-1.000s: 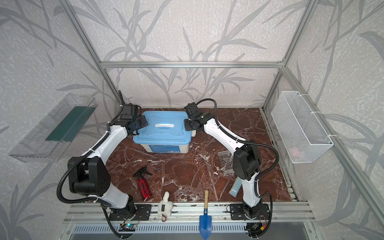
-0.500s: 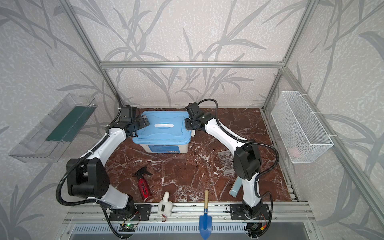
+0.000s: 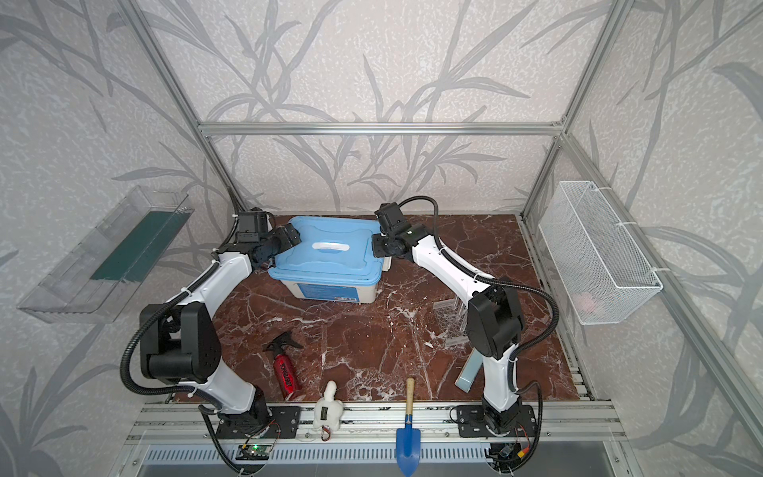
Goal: Organize the chemistry lab equipment
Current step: 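Hold the lid edges with both grippers and shift it to align over the bin rim, then press the lid edges down onto the bin rim with both grippers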
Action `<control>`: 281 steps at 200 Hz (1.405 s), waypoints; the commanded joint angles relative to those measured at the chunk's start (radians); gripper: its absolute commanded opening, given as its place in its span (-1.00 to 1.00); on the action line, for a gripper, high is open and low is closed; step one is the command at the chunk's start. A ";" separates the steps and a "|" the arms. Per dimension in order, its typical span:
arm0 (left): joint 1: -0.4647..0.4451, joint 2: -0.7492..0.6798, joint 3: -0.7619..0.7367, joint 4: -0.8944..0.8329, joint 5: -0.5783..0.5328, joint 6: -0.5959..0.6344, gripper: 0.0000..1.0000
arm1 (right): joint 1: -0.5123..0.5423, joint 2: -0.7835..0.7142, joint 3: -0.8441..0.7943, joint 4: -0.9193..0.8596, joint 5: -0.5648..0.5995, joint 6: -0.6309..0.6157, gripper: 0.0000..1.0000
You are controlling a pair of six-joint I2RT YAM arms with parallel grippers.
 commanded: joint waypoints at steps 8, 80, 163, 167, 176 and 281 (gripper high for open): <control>-0.037 0.031 -0.072 -0.126 0.121 -0.017 0.90 | -0.013 0.029 -0.038 -0.080 -0.020 -0.020 -0.33; -0.157 -0.118 -0.108 -0.161 -0.012 -0.007 0.34 | -0.039 0.006 -0.057 -0.072 -0.022 -0.034 -0.33; -0.321 -0.090 -0.043 -0.204 -0.166 0.021 0.03 | -0.039 0.002 -0.090 -0.054 -0.025 -0.028 -0.33; -0.333 -0.087 -0.037 -0.212 -0.186 0.023 0.02 | -0.039 0.002 -0.091 -0.054 -0.025 -0.028 -0.34; -0.361 -0.075 -0.014 -0.239 -0.228 0.031 0.01 | -0.039 0.000 -0.096 -0.052 -0.025 -0.028 -0.34; -0.444 -0.001 0.038 -0.302 -0.354 0.004 -0.01 | -0.051 -0.053 -0.004 -0.066 -0.049 -0.058 -0.28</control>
